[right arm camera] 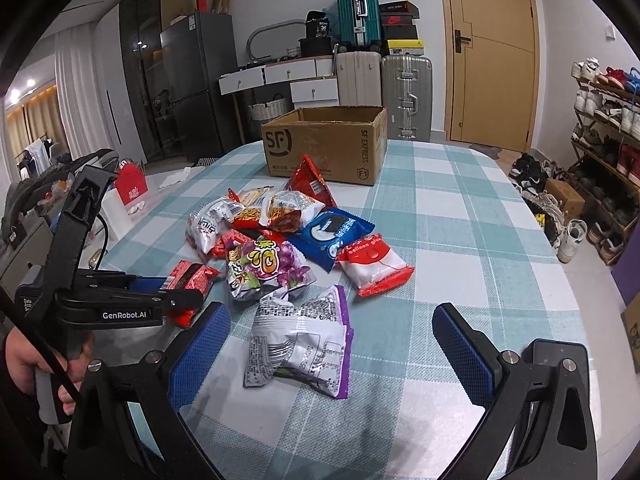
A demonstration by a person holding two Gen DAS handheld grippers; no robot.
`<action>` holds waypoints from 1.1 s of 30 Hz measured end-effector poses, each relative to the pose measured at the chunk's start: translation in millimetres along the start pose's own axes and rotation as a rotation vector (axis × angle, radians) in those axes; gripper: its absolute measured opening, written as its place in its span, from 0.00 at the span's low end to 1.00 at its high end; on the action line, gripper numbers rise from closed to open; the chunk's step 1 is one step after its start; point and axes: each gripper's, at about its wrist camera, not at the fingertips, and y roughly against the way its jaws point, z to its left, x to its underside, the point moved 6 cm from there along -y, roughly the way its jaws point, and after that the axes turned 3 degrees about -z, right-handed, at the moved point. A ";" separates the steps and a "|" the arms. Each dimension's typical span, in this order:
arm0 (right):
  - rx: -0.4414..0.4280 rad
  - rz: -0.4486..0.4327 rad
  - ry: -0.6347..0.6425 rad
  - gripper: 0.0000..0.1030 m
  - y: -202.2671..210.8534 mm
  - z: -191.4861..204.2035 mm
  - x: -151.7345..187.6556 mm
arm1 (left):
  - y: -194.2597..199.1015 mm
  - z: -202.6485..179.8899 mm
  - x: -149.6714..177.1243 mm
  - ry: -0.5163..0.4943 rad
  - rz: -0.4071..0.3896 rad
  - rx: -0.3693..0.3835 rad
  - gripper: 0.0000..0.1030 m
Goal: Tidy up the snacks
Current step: 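Grasp the white-and-purple snack bag with the right tool while left holds wafers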
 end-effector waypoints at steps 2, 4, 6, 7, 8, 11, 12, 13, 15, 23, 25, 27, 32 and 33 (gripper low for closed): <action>-0.035 0.012 0.003 1.00 0.0 4.0 2.3 | 4.3 1.8 0.1 0.003 -0.010 0.001 0.41; -0.058 0.027 0.003 1.00 -0.7 7.2 5.2 | 8.4 4.4 -0.6 0.007 -0.019 -0.002 0.42; -0.074 0.045 0.003 1.00 -2.7 10.0 9.3 | 12.0 6.5 -0.3 0.006 -0.022 0.001 0.41; -0.076 0.048 0.002 1.00 -2.8 10.4 11.0 | 13.5 7.0 -0.1 0.003 -0.022 0.004 0.41; -0.079 0.052 -0.002 1.00 -3.2 10.9 12.9 | 15.0 7.9 0.2 0.001 -0.023 0.003 0.41; -0.090 0.061 -0.020 1.00 -5.4 9.7 17.5 | 19.7 12.3 2.2 0.011 -0.029 0.008 0.42; -0.094 0.067 -0.022 1.00 -6.7 9.5 19.0 | 20.7 14.0 2.6 0.013 -0.030 0.008 0.42; -0.097 0.073 -0.020 1.00 -8.6 9.4 20.4 | 21.9 15.5 3.2 0.014 -0.031 0.007 0.42; -0.105 0.076 -0.017 1.00 -11.0 10.9 22.3 | 23.7 19.1 4.8 0.019 -0.032 0.009 0.42; -0.109 0.115 -0.038 1.00 -31.3 9.5 21.3 | 29.4 28.2 10.2 0.033 -0.034 0.014 0.42; -0.116 0.127 -0.044 1.00 -39.0 8.1 20.7 | 30.3 29.5 11.0 0.036 -0.035 0.015 0.42; -0.119 0.137 -0.050 1.00 -45.9 7.5 20.5 | 31.6 31.2 12.0 0.040 -0.036 0.018 0.42; -0.136 0.171 -0.072 1.00 -61.8 6.7 20.2 | 31.1 37.3 14.5 0.052 -0.032 0.016 0.42; -0.138 0.175 -0.074 1.00 -63.9 6.8 20.6 | 30.8 38.5 15.2 0.055 -0.031 0.016 0.42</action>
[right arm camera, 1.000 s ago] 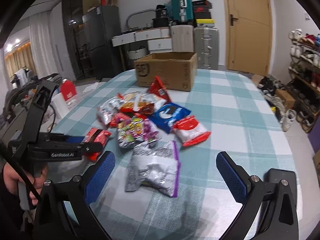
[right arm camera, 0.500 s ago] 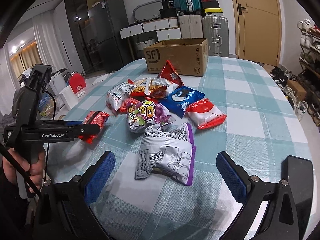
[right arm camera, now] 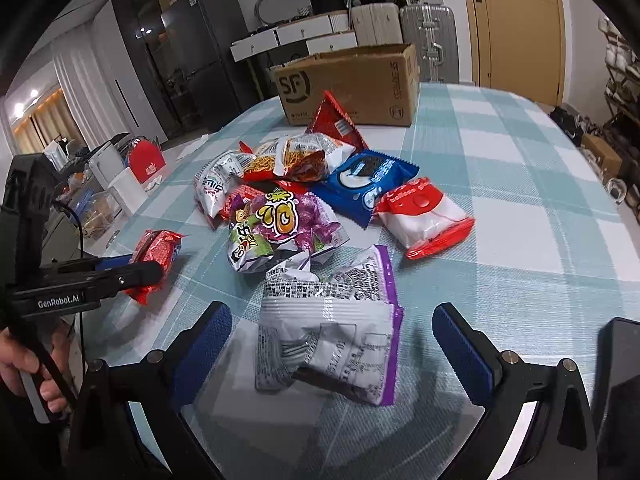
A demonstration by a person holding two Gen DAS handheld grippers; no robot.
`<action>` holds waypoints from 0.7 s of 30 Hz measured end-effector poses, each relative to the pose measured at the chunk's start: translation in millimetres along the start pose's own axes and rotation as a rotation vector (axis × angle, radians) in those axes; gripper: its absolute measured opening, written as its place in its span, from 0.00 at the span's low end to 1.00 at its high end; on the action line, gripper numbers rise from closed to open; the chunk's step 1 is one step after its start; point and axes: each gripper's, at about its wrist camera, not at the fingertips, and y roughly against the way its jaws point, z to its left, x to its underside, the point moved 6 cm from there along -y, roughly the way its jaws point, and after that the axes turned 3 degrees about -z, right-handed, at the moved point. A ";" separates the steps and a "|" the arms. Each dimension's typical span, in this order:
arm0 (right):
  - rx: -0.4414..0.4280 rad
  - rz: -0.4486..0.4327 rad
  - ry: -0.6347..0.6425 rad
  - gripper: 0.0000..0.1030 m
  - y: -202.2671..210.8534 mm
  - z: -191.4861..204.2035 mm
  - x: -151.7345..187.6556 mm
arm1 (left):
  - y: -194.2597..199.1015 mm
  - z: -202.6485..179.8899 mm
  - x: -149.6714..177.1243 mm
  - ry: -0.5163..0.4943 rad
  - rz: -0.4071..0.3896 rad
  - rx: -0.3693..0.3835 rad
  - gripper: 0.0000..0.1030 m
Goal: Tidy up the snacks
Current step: 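Grasp the white-and-purple snack bag with the right tool while left holds wafers, then lift both held packs and carry them over the cardboard box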
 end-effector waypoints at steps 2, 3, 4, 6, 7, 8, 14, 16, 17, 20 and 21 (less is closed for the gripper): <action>-0.006 0.021 -0.009 0.99 -5.4 -0.3 1.3 | -0.4 1.3 0.5 0.002 0.001 0.000 0.42; -0.018 0.028 -0.013 0.96 -6.7 0.6 2.1 | -0.6 2.0 0.9 0.002 0.002 -0.001 0.42; -0.032 0.035 -0.015 0.85 -8.5 1.2 3.0 | -0.6 2.4 1.3 0.003 0.002 -0.001 0.42; -0.028 0.044 -0.010 0.76 -10.8 1.4 4.8 | -1.4 3.0 1.8 0.003 0.005 -0.001 0.42; -0.027 0.043 -0.006 0.73 -10.8 1.3 5.0 | -2.0 3.0 1.8 0.005 0.006 -0.001 0.42; -0.032 0.044 -0.005 0.73 -11.0 1.2 5.3 | -2.1 3.0 2.0 0.007 0.006 0.001 0.42; -0.082 0.042 -0.035 0.55 -6.1 -2.0 8.5 | -0.1 3.3 1.5 0.004 -0.002 -0.001 0.42; -0.075 0.034 -0.036 0.55 -4.5 -3.1 10.1 | 1.0 3.8 1.2 0.006 -0.005 -0.005 0.42; -0.077 0.032 -0.042 0.55 -3.3 -3.5 10.9 | 1.5 3.8 1.4 0.007 -0.006 -0.003 0.42; -0.079 0.016 -0.039 0.54 3.6 -2.4 11.1 | 4.5 3.3 0.9 0.004 -0.011 -0.007 0.42; -0.077 0.009 -0.032 0.54 6.0 -2.2 9.9 | 6.4 2.4 0.8 0.003 -0.014 -0.005 0.42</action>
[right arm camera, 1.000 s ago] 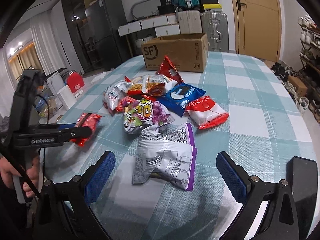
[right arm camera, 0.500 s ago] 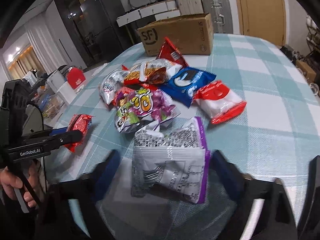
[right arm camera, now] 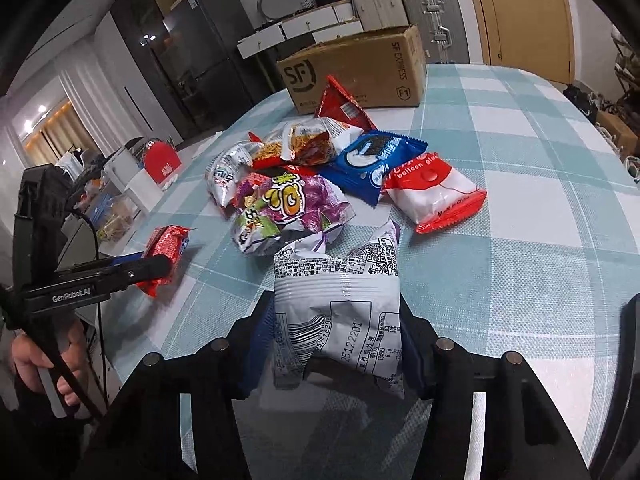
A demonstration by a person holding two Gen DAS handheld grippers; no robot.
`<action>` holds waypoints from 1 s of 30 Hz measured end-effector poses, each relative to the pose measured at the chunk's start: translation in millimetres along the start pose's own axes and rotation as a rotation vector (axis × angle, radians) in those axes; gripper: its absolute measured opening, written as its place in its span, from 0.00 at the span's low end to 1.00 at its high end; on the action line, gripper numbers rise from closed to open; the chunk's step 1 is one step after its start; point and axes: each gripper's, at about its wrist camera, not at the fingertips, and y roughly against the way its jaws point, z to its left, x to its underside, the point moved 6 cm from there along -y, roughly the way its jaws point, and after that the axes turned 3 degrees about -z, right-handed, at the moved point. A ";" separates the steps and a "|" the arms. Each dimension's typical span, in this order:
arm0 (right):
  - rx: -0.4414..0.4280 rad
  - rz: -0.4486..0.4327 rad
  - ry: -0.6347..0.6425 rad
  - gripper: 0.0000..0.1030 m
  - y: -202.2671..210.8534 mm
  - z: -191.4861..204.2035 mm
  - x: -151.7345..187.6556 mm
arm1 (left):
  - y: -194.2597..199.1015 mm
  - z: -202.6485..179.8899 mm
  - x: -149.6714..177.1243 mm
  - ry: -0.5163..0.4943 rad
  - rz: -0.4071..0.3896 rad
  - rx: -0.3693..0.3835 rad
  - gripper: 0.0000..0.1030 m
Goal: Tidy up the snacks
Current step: 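Lift both held packs and carry them over the cardboard box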
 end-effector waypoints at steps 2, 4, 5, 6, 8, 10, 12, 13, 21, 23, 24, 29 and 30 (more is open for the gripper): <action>-0.003 -0.019 0.016 0.54 7.3 3.6 -2.6 | 3.3 -1.5 -1.3 -0.002 -0.007 0.001 0.42; -0.010 -0.034 0.026 0.54 14.1 7.5 -6.3 | 6.5 -3.6 -3.6 -0.008 -0.015 0.001 0.42; -0.013 -0.046 0.032 0.54 19.3 10.3 -8.5 | 7.4 -4.1 -5.0 -0.012 -0.016 0.002 0.42; -0.019 -0.053 0.035 0.54 22.0 12.1 -10.2 | 8.1 -4.4 -7.2 -0.016 -0.019 -0.001 0.42; -0.032 -0.074 0.048 0.54 30.4 18.5 -15.4 | 10.5 -4.6 -12.5 -0.016 -0.026 -0.004 0.42; -0.037 -0.093 0.062 0.54 38.4 24.4 -19.9 | 15.1 -5.2 -18.8 -0.016 -0.040 -0.001 0.42; -0.049 -0.113 0.066 0.54 46.7 30.1 -25.4 | 20.5 -6.8 -26.3 -0.028 -0.056 -0.005 0.42; -0.054 -0.118 0.068 0.54 50.0 32.1 -28.1 | 23.0 -7.8 -29.7 -0.033 -0.062 -0.006 0.42; -0.124 -0.167 0.047 0.54 77.9 39.4 -68.2 | 44.7 -17.6 -55.5 -0.071 -0.117 0.001 0.42; -0.145 -0.174 0.041 0.54 82.8 40.7 -79.9 | 49.6 -19.3 -63.4 -0.081 -0.129 0.000 0.42; -0.154 -0.178 0.039 0.54 84.5 41.1 -85.4 | 51.9 -20.2 -66.7 -0.085 -0.135 0.001 0.42; -0.208 -0.209 0.043 0.54 98.0 47.5 -116.6 | 63.3 -20.1 -91.5 -0.084 -0.163 0.029 0.42; -0.221 -0.217 0.041 0.54 101.5 48.6 -123.0 | 65.4 -19.2 -99.1 -0.081 -0.168 0.036 0.42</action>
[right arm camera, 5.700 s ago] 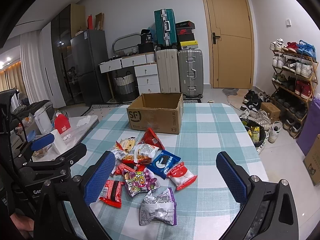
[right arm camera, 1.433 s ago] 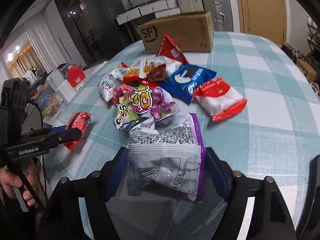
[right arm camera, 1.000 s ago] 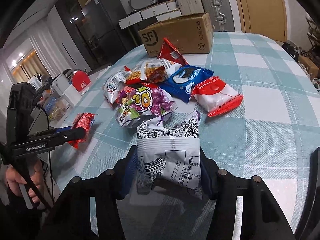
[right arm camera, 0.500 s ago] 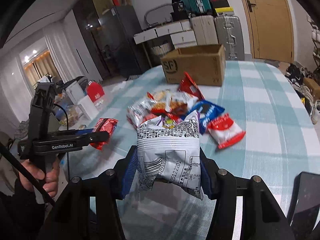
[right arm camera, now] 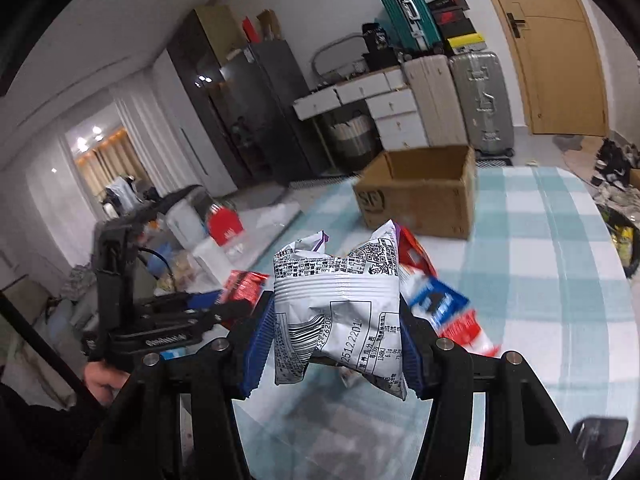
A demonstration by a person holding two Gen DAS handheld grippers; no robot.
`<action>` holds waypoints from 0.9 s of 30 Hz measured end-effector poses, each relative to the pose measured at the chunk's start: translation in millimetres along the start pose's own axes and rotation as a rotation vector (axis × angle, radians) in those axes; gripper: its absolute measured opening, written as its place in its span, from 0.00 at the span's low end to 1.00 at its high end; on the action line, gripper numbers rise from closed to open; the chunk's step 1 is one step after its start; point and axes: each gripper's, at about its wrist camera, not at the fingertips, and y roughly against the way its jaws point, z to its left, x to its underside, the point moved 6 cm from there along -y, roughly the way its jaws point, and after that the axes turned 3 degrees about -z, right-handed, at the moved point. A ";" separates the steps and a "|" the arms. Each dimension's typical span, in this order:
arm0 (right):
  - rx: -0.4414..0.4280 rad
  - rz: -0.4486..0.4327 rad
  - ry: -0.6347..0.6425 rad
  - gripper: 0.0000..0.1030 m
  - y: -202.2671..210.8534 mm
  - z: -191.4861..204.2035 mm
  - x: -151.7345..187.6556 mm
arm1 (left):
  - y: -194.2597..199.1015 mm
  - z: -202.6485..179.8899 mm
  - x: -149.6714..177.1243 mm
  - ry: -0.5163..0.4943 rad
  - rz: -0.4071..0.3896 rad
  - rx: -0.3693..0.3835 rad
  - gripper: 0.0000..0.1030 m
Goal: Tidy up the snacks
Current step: 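Lift both held packs and carry them over the cardboard box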
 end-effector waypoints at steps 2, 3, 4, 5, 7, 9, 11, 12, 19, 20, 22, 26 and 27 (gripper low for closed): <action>-0.025 -0.022 -0.003 0.54 4.4 3.5 -17.6 | -0.1 2.3 -13.4 -0.001 -0.009 -0.001 0.42; -0.036 -0.030 -0.004 0.54 6.0 4.8 -25.6 | -0.4 2.8 -21.9 -0.010 -0.015 -0.006 0.42; -0.050 -0.041 -0.004 0.54 7.7 6.0 -36.3 | -0.8 3.2 -29.8 -0.018 -0.020 -0.013 0.42; -0.057 -0.048 -0.004 0.54 8.3 6.2 -44.1 | -1.4 3.6 -37.6 -0.029 -0.025 -0.024 0.42; -0.071 -0.054 0.001 0.54 8.1 6.4 -61.2 | -3.4 3.0 -54.7 -0.050 -0.036 -0.035 0.42; -0.071 -0.055 0.008 0.54 6.0 5.3 -77.8 | -5.5 2.0 -72.9 -0.058 -0.044 -0.027 0.42; -0.081 -0.054 0.011 0.54 2.1 4.7 -95.3 | -8.4 1.5 -90.7 -0.054 -0.048 -0.011 0.42; -0.086 -0.056 0.012 0.54 -0.1 4.6 -103.3 | -10.6 1.5 -101.4 -0.050 -0.051 -0.011 0.42; -0.078 -0.069 0.030 0.54 -26.0 -1.5 -159.1 | -38.4 -6.7 -182.8 -0.052 -0.083 -0.048 0.42; -0.081 -0.077 0.036 0.54 -29.0 -1.9 -167.7 | -41.6 -9.8 -192.1 -0.088 -0.100 -0.087 0.42; -0.081 -0.090 0.039 0.54 -35.3 -6.1 -178.9 | -52.5 -12.8 -208.8 -0.108 -0.100 -0.094 0.42; -0.062 -0.095 0.048 0.54 -55.5 -19.7 -196.7 | -79.9 -15.1 -236.9 -0.075 -0.050 -0.045 0.42; -0.058 -0.096 0.040 0.54 -60.3 -24.5 -199.2 | -88.2 -16.7 -242.9 -0.077 -0.044 -0.035 0.42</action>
